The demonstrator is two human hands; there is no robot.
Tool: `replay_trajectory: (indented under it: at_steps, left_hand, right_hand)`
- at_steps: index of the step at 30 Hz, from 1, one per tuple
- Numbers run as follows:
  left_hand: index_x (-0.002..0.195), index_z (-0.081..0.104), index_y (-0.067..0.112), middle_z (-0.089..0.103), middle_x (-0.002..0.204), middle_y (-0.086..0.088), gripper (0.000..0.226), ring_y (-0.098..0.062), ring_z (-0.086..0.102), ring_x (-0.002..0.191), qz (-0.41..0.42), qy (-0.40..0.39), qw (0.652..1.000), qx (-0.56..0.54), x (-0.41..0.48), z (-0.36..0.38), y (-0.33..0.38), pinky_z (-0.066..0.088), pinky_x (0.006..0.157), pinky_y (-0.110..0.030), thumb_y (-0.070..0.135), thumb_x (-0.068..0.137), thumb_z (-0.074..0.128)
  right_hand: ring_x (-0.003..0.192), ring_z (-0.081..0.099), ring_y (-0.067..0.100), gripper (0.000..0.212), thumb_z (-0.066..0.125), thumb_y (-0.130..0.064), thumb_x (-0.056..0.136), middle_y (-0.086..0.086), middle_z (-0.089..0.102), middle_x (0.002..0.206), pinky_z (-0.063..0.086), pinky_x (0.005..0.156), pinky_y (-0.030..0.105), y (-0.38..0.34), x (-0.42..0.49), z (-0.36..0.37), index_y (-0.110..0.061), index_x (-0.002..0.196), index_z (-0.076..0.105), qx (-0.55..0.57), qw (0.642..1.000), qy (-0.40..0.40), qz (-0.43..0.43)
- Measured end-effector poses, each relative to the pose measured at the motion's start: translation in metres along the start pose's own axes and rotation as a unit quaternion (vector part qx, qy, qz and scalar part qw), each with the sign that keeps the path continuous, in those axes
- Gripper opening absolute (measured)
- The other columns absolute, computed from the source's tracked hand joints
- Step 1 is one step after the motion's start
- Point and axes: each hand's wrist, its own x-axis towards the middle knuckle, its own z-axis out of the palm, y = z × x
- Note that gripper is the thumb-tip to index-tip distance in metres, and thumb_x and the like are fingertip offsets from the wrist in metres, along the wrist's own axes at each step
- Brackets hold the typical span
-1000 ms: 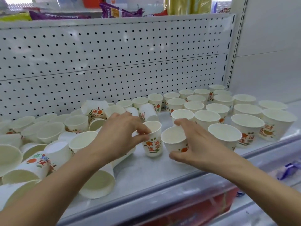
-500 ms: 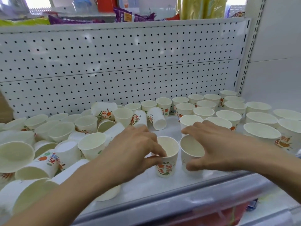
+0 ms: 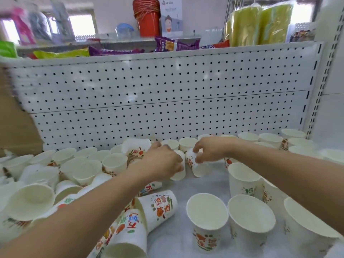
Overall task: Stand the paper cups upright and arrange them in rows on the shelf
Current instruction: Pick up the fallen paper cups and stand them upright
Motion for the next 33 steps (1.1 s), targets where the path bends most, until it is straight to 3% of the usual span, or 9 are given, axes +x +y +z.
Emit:
replay_trajectory:
  at_steps: [3, 7, 10, 12, 15, 19, 24, 33]
  left_hand:
    - [0.115, 0.064, 0.032, 0.063, 0.119, 0.006, 0.034, -0.017, 0.048, 0.118, 0.037, 0.011, 0.999, 0.010, -0.012, 0.008, 0.003, 0.022, 0.108, -0.040, 0.044, 0.096, 0.039]
    - [0.121, 0.061, 0.031, 0.061, 0.120, 0.006, 0.029, -0.015, 0.055, 0.109, 0.022, 0.026, 0.990, -0.136, -0.022, 0.000, 0.004, 0.043, 0.093, -0.034, 0.038, 0.097, 0.047]
    - [0.125, 0.058, 0.025, 0.059, 0.121, 0.004, 0.031, -0.015, 0.056, 0.107, -0.046, 0.082, 0.977, -0.189, -0.003, -0.005, 0.001, 0.045, 0.088, -0.031, 0.034, 0.097, 0.050]
    - [0.128, 0.056, 0.025, 0.061, 0.122, 0.002, 0.036, -0.018, 0.051, 0.113, -0.071, 0.077, 0.984, -0.147, 0.014, -0.002, -0.001, 0.042, 0.091, -0.034, 0.039, 0.095, 0.050]
    - [0.126, 0.055, 0.024, 0.062, 0.118, -0.001, 0.044, -0.023, 0.046, 0.115, -0.093, 0.021, 0.993, -0.064, 0.029, 0.003, 0.000, 0.034, 0.089, -0.037, 0.049, 0.090, 0.051]
    - [0.126, 0.054, 0.025, 0.056, 0.121, -0.002, 0.052, -0.024, 0.047, 0.114, -0.098, 0.018, 0.993, -0.065, 0.034, 0.007, 0.002, 0.033, 0.093, -0.038, 0.055, 0.083, 0.057]
    - [0.128, 0.052, 0.025, 0.049, 0.123, -0.005, 0.060, -0.024, 0.045, 0.115, -0.119, -0.019, 0.988, -0.095, 0.032, 0.008, -0.003, 0.031, 0.098, -0.040, 0.061, 0.081, 0.058]
    - [0.127, 0.046, 0.026, 0.047, 0.124, 0.000, 0.078, -0.021, 0.040, 0.118, -0.152, -0.032, 0.975, -0.158, 0.027, 0.007, -0.002, 0.028, 0.098, -0.037, 0.066, 0.065, 0.072]
  right_hand:
    - [0.102, 0.055, 0.018, 0.042, 0.060, -0.036, 0.088, -0.001, 0.059, 0.127, 0.042, 0.080, 0.026, 0.006, 0.001, 0.004, -0.024, 0.128, 0.056, -0.004, 1.000, -0.029, 0.005]
    - [0.079, 0.056, 0.009, 0.027, 0.060, -0.037, 0.089, -0.006, 0.065, 0.102, 0.040, 0.057, 0.020, 0.012, -0.002, 0.000, -0.022, 0.110, 0.065, -0.009, 1.000, -0.018, -0.004]
    - [0.090, 0.060, 0.018, 0.032, 0.061, -0.035, 0.088, 0.001, 0.064, 0.104, 0.048, 0.073, 0.030, 0.012, 0.011, -0.001, -0.014, 0.112, 0.060, 0.013, 0.999, 0.041, 0.012]
    - [0.087, 0.059, 0.020, 0.041, 0.061, -0.037, 0.086, 0.004, 0.061, 0.107, 0.051, 0.076, 0.035, 0.010, 0.018, 0.000, -0.014, 0.119, 0.054, 0.021, 0.998, 0.047, 0.023]
    - [0.071, 0.053, 0.015, 0.048, 0.062, -0.041, 0.083, 0.002, 0.056, 0.098, 0.057, 0.070, 0.035, 0.008, 0.023, 0.005, -0.016, 0.122, 0.048, 0.022, 0.998, 0.039, 0.037]
    - [0.066, 0.049, 0.013, 0.053, 0.067, -0.040, 0.079, -0.001, 0.050, 0.088, 0.053, 0.061, 0.032, 0.010, 0.025, 0.007, -0.016, 0.120, 0.044, 0.022, 0.998, 0.038, 0.036]
    - [0.092, 0.056, 0.024, 0.057, 0.069, -0.041, 0.078, 0.003, 0.052, 0.101, 0.050, 0.067, 0.033, 0.014, 0.023, 0.012, -0.012, 0.117, 0.039, 0.023, 0.999, 0.028, 0.026]
    - [0.072, 0.060, 0.017, 0.066, 0.077, -0.036, 0.072, 0.002, 0.054, 0.104, 0.052, 0.054, 0.027, 0.022, 0.023, 0.014, -0.020, 0.124, 0.040, 0.051, 0.998, -0.010, 0.023]
